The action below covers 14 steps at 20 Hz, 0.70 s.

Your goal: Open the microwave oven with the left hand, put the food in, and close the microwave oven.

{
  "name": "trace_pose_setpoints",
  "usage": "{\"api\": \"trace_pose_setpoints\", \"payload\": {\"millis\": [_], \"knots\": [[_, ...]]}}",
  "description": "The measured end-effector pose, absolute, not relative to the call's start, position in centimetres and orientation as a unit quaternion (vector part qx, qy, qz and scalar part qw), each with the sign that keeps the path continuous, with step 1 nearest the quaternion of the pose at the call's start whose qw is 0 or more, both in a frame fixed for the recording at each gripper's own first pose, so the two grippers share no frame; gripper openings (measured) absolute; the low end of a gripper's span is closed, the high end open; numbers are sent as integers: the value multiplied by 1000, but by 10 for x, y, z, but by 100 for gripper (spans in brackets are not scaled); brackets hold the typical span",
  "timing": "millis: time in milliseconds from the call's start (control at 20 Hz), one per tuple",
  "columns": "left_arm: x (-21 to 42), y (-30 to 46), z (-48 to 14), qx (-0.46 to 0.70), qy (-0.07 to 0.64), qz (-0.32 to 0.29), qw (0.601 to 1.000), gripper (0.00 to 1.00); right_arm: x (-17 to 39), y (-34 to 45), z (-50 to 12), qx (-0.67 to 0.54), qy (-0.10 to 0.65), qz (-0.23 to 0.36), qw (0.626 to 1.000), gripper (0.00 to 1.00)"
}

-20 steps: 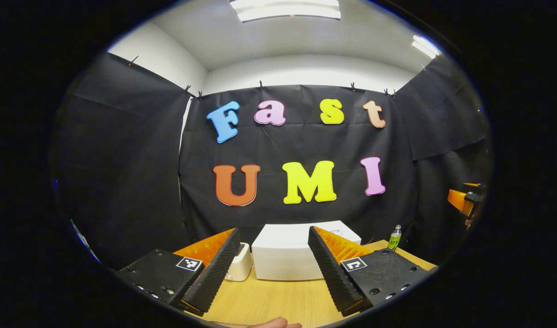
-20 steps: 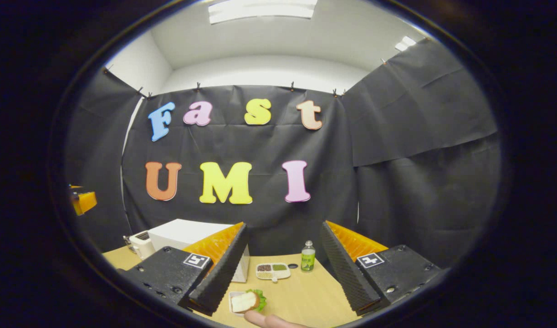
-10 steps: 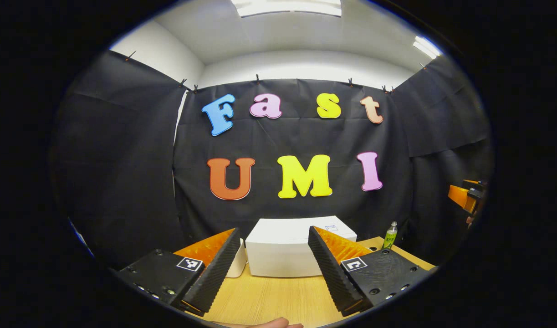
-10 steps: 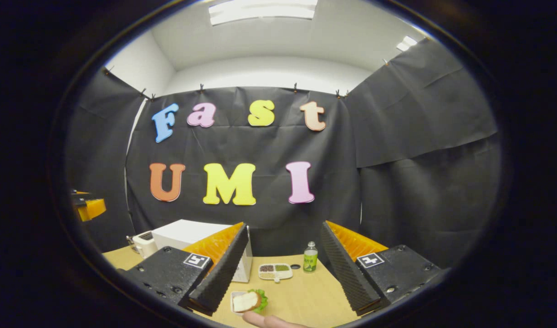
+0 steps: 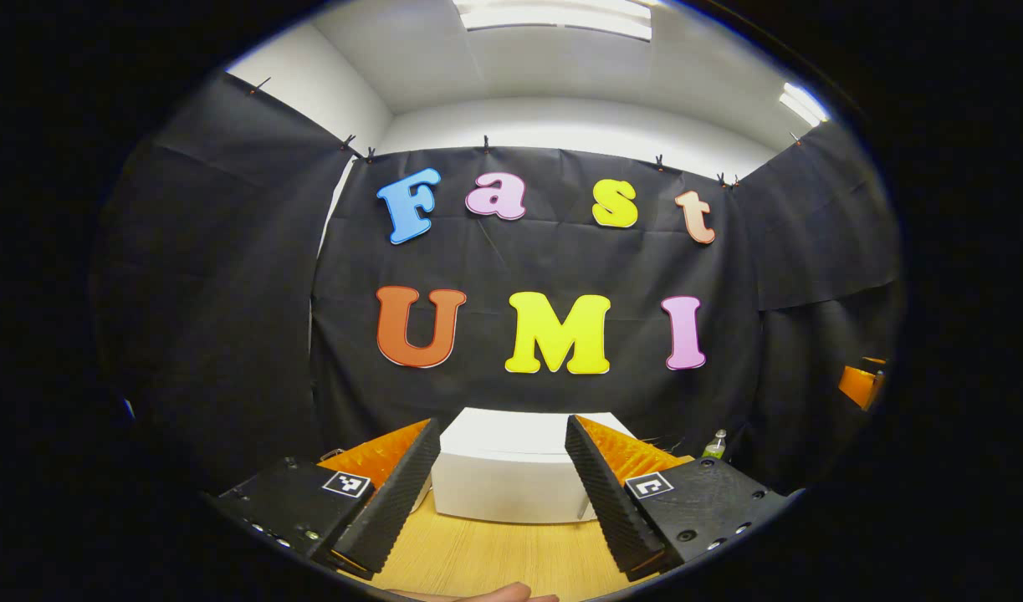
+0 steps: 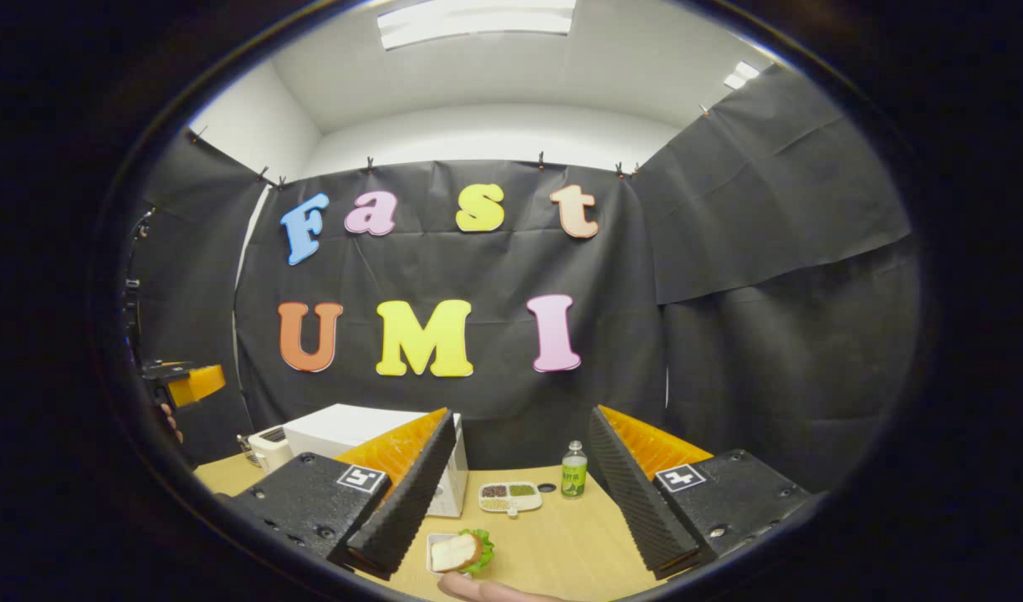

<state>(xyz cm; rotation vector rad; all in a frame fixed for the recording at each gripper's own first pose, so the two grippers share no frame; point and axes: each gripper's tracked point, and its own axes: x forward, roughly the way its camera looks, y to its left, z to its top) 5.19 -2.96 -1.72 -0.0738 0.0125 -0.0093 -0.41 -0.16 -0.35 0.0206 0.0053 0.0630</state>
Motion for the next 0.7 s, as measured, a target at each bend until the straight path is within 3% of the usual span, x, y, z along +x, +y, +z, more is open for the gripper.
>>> {"api": "trace_pose_setpoints", "payload": {"millis": [300,650,700], "knots": [[87,-53,-33,-9,-15,8,1000,95,3,3,-18,16,9,47,999,100],[129,-108,-100,-6,47,-29,998,95,15,-3,-37,13,1,49,999,100],[135,-117,-111,-10,54,-36,998,95,18,-6,-40,13,2,48,999,94]]}}
